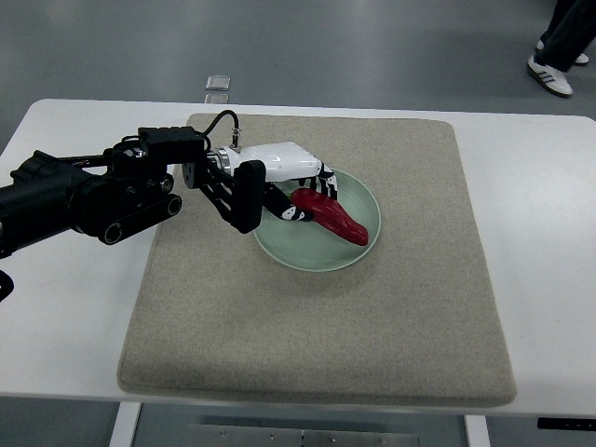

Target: Place red pepper on plate with left hand

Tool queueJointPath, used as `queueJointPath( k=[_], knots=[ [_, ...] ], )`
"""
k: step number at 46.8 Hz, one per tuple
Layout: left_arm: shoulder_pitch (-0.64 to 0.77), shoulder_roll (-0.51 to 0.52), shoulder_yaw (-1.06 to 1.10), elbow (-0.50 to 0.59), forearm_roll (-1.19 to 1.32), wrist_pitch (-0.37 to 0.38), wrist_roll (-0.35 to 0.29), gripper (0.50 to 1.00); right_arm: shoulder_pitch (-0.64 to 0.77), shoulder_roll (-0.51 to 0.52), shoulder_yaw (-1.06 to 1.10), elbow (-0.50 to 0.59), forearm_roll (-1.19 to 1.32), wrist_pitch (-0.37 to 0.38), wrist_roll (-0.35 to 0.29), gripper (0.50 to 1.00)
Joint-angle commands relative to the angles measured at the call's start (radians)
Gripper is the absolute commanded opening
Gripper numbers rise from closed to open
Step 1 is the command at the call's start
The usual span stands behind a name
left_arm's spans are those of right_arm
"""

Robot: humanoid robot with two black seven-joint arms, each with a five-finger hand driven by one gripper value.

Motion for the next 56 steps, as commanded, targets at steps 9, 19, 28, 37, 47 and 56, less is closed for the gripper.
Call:
queueJointPath(
  k=[9, 19, 28, 37, 47, 56],
  knots=[
    [0.006, -0.002, -0.013, 0.001, -0.020, 0.015, 0.000, 0.870, 0.000, 0.000, 0.001, 0.000, 0.000, 0.000, 0.000, 0.932],
    [0.020, -0.006, -0.014, 0.000, -0.021, 0.019, 0.001, 0.992, 0.000, 0.000, 0.001, 0.000, 0.000, 0.000, 0.000, 0.932],
    [0.022, -0.006, -0.045, 0.000, -0.078, 0.022, 0.002, 0.992, 0.000, 0.000, 0.001, 0.000, 0.000, 0.000, 0.000, 0.932],
    [0.046, 0.000, -0.221, 0.014, -0.383, 0.021, 0.008, 0.992, 0.000, 0.000, 0.001, 0.000, 0.000, 0.000, 0.000, 0.932],
    [0.051, 0.008, -0.266, 0.058, -0.757, 0.010, 0.012, 0.994, 0.000, 0.000, 0.001, 0.000, 0.000, 0.000, 0.000, 0.932],
    [0.077, 0.008, -0.259, 0.170, -1.009, 0.001, 0.014, 0.994, 0.000, 0.000, 0.001, 0.000, 0.000, 0.000, 0.000, 0.932]
  ],
)
